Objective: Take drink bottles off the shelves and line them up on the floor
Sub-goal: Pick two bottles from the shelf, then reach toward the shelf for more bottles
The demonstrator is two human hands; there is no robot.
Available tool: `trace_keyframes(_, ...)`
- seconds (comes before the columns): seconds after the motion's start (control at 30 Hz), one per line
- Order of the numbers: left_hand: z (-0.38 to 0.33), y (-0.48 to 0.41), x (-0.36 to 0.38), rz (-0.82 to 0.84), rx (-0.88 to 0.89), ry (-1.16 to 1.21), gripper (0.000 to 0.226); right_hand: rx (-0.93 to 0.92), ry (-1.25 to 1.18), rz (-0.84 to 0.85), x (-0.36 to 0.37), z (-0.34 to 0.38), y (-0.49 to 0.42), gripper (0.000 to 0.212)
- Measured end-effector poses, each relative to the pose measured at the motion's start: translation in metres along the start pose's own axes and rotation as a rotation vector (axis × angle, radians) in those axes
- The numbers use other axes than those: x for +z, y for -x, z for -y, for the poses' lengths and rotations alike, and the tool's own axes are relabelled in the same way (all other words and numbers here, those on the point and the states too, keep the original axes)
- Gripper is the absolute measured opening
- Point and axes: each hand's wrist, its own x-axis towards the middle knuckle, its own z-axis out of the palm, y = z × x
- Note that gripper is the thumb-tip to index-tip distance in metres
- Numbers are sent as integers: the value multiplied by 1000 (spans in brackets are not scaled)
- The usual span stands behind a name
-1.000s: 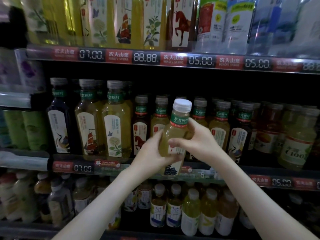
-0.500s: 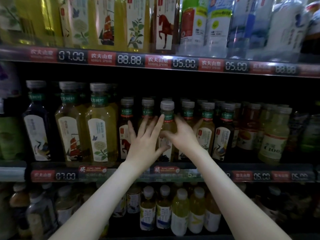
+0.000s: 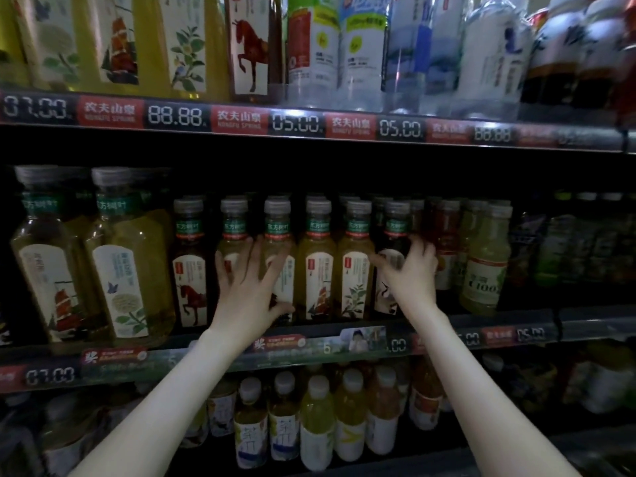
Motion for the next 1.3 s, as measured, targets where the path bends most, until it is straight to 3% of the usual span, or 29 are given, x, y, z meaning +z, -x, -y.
trace_keyframes(0.27, -22, 1, 2, 48, -141, -25, 108, 9, -280, 270, -19, -26, -21, 64)
trace_keyframes(0.43, -65, 8, 3, 2, -194, 63, 88, -45, -274, 402, -20, -31, -6, 88)
trace_keyframes(0.53, -102, 10, 2, -70, -169, 194, 79, -144, -165, 315, -27, -38, 16, 82)
trace_keyframes(0.63, -142, 4, -2, -154, 82, 379, 60, -227, -38, 206, -53, -48, 38, 60)
trace_keyframes(0.73, -187, -4, -5, -135, 266, 513, 50, -209, 53, 87, -96, -65, 60, 46)
trace_keyframes(0.97, -332, 14, -15, -17, 440, 827, 48, -46, 256, -110, -237, -116, 107, 45)
trace_keyframes(1.3, -531, 30, -51, 125, 543, 945, 49, 147, 424, -308, -440, -199, 149, 46)
